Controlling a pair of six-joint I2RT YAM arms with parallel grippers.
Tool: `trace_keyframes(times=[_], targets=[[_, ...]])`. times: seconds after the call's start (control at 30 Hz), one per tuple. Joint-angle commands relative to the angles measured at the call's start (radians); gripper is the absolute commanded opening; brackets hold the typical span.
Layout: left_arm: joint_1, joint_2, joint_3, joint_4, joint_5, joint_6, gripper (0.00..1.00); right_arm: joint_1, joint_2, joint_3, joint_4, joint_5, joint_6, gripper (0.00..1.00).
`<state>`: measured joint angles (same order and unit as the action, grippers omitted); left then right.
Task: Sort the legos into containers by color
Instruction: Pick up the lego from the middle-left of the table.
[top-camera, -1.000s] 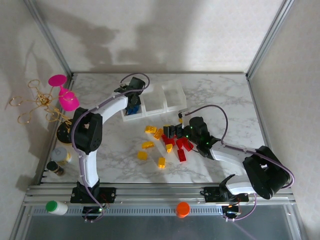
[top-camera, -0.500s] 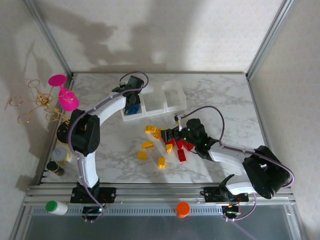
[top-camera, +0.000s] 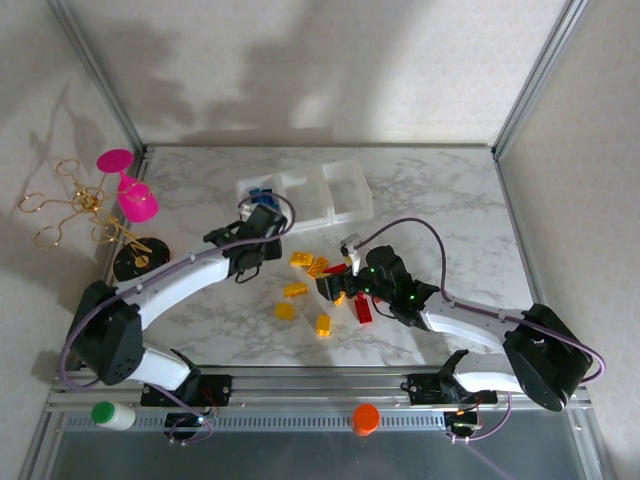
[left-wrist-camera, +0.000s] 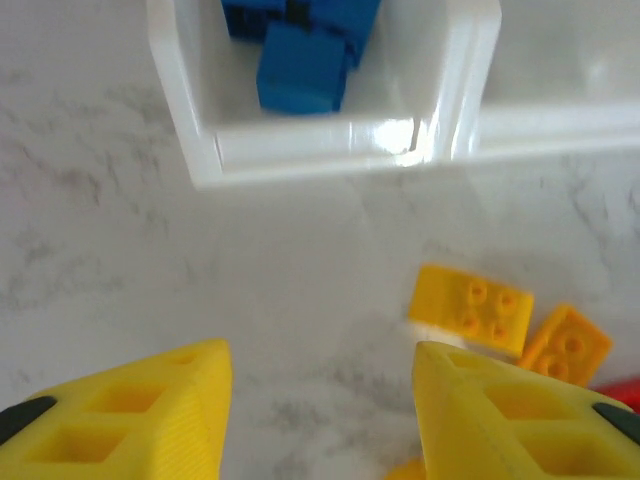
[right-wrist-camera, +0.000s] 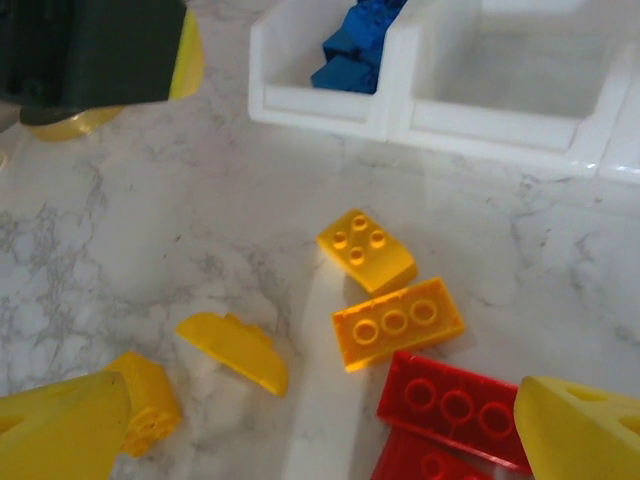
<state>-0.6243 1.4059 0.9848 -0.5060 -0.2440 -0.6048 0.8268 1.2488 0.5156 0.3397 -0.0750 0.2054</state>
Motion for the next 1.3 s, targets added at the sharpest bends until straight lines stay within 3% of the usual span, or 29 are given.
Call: trace_keyframes(times=[0.0, 0.33, 0.53, 0.93, 1.27], targets=[[-0.055, -0.103, -0.077, -0.036, 0.007, -0.095, 0.51, 0.03, -0.03, -0.018, -0.041, 0.011, 0.034, 0.99], [-0.274, -0.295, -0.307, -0.091, 0.036, -0.314, 0.54, 0.12, -0.06, -0.052, -0.119, 0.027, 0.103, 0.99], [-0.36, -0.258, -0.354, -0.022, 0.076, -0.34, 0.61, 0.157, -0.08, -0.094, -0.108, 0.064, 0.145, 0.99], [-0.388, -0.011, -0.297, 0.089, 0.039, -0.266, 0.71, 0.157, -0.112, -0.124, -0.102, 0.092, 0.16, 0.99], [-0.387, 0.095, -0.275, 0.126, 0.016, -0.249, 0.56, 0.158, -0.084, -0.108, -0.102, 0.099, 0.144, 0.99]])
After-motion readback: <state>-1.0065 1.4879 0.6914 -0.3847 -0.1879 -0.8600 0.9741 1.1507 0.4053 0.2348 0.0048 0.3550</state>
